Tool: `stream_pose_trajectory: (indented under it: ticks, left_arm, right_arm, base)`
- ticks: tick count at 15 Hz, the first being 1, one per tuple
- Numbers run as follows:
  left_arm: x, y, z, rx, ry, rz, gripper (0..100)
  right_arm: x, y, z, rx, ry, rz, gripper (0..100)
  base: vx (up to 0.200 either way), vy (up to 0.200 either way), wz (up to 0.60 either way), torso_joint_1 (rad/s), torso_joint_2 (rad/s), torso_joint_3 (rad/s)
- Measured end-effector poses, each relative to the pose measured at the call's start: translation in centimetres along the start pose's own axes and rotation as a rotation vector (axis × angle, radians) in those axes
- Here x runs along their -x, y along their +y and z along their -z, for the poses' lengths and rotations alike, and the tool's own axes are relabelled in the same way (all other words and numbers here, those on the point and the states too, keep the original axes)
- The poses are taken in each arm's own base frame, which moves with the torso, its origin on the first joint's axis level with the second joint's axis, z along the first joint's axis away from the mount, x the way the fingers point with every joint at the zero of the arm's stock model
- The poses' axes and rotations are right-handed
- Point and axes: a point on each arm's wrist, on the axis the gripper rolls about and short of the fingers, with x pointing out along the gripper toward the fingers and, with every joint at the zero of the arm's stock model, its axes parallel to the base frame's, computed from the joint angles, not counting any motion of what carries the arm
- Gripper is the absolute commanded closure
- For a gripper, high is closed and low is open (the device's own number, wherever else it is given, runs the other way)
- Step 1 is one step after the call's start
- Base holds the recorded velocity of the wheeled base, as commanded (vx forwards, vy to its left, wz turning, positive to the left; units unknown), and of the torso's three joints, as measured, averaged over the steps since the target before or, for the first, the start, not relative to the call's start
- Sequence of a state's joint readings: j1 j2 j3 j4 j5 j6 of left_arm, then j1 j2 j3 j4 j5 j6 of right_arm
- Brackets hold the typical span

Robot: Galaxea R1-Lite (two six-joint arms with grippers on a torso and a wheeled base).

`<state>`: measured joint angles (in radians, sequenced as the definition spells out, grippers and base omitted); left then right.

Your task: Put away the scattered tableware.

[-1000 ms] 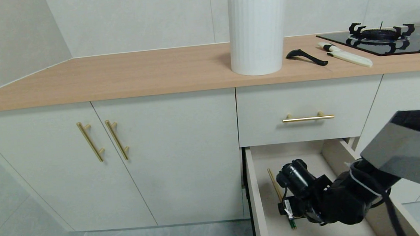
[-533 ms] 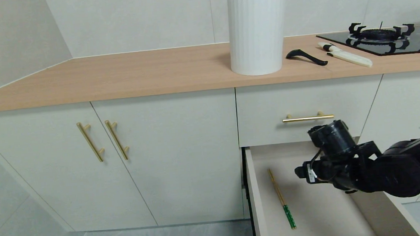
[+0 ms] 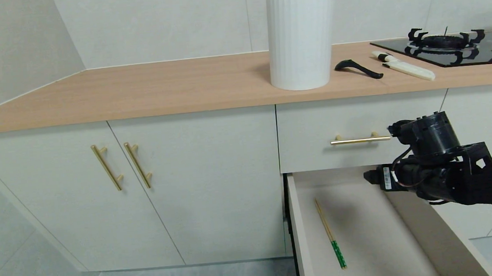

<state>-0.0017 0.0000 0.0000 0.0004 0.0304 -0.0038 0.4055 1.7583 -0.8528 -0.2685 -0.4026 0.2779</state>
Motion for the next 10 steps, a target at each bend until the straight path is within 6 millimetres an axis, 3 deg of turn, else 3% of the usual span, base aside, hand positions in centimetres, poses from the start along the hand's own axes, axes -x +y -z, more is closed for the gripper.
stream_pose_trajectory:
  ticks: [3,10]
  left_arm:
    - [0.0,0.0,0.0,0.0,0.0,0.0,0]
    - [0.0,0.0,0.0,0.0,0.0,0.0,0]
  right_arm:
    - [0.3,-0.28,-0.36,-0.009,-0.014,0.003,0]
    - [0.43,-0.58,-0.66,0.0,-0.025,0.007,0]
  base:
    - [0.0,0.0,0.0,0.111,-0.3,-0.292]
    - [0.0,0.0,0.0,0.154,-0.49,-0.296]
